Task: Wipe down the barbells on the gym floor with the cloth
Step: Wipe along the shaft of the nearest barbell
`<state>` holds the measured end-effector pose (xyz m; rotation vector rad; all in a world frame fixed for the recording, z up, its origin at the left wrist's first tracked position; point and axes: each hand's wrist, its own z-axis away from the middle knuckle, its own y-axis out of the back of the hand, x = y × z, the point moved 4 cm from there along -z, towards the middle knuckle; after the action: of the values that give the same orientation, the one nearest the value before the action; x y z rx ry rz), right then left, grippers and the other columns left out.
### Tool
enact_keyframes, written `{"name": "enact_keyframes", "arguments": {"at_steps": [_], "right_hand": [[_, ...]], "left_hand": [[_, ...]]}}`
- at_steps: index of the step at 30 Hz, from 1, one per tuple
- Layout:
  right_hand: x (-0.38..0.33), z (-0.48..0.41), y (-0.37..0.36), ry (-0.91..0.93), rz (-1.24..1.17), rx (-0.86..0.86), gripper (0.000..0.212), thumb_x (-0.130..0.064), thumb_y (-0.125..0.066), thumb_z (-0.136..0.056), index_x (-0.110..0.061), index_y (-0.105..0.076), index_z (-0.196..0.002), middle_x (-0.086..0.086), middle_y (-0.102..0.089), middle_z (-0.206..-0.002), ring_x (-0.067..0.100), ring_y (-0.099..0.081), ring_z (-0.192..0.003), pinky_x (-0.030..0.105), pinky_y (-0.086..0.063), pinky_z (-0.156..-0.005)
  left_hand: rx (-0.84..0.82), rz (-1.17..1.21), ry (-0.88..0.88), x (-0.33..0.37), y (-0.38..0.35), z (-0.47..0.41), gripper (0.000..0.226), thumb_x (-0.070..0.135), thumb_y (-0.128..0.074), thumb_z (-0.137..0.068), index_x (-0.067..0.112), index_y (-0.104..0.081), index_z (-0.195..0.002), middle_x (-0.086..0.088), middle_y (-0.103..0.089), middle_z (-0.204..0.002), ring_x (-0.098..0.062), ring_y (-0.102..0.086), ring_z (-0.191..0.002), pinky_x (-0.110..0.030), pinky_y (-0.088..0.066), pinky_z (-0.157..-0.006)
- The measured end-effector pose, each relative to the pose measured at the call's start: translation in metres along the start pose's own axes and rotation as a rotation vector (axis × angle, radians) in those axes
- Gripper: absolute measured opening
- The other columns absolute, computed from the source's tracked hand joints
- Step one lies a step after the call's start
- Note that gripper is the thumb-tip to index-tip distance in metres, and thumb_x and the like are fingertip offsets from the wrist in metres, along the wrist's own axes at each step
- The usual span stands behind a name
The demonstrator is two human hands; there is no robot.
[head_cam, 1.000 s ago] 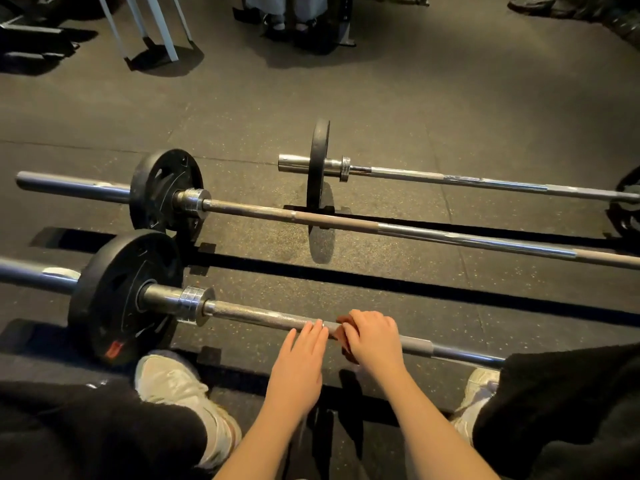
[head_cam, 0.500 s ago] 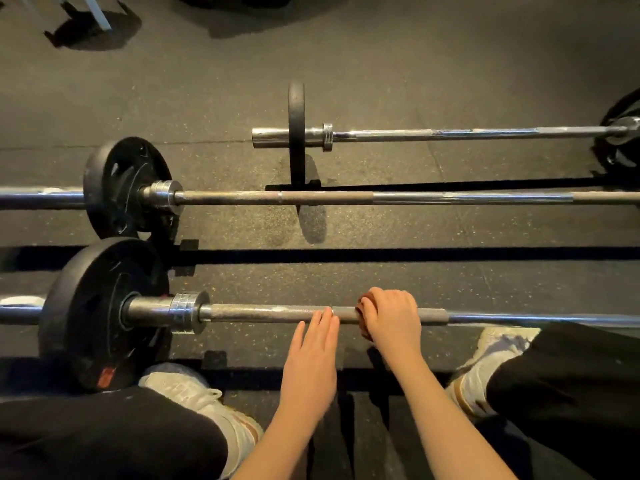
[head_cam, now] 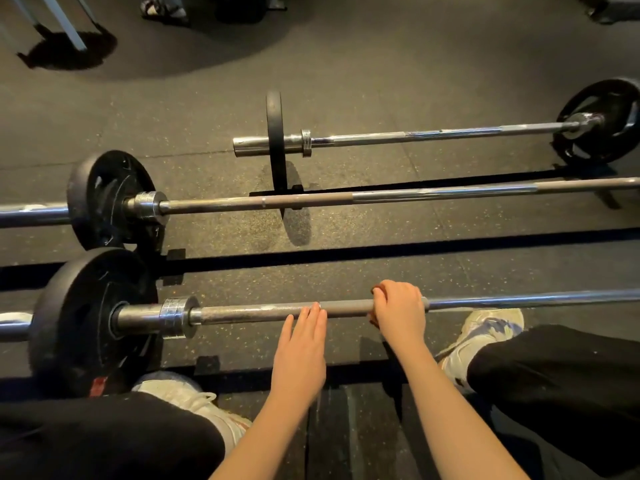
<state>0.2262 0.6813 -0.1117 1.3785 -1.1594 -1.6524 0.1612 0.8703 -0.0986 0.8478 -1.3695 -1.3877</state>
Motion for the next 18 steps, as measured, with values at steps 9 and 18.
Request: {"name": "enact_keyframes", "arguments": {"at_steps": [9,18], "right_hand": [[-0.042,0.010,-0.012,0.245,0.029,-0.065,0.025,-0.031,-0.045,-0.097,-0.019,-0.066,-0.100,-0.001,-0.064,-0.094,0.022,-0.054,-0.096,0.038,-0.042,-0.087],[0.000,0.020,0.003,-0.101,-0.010,0.133,0.021,-0.022,-0.050,-0.095,-0.016,-0.067,-0.105,0.002,-0.063,-0.105,0.026,-0.049,-0.117,0.044,-0.041,-0.098]], "left_hand": [[-0.029,0.064,-0.030,0.008,0.000,-0.005,0.068,0.014,-0.063,-0.082,0.006,-0.040,-0.144,-0.011,-0.041,-0.149,-0.026,-0.037,-0.139,-0.043,-0.019,-0.116],[-0.002,0.057,-0.011,0.014,0.003,-0.008,0.065,0.018,-0.037,-0.097,0.007,-0.005,-0.153,-0.009,-0.007,-0.161,-0.025,-0.003,-0.148,-0.037,0.007,-0.119]]}}
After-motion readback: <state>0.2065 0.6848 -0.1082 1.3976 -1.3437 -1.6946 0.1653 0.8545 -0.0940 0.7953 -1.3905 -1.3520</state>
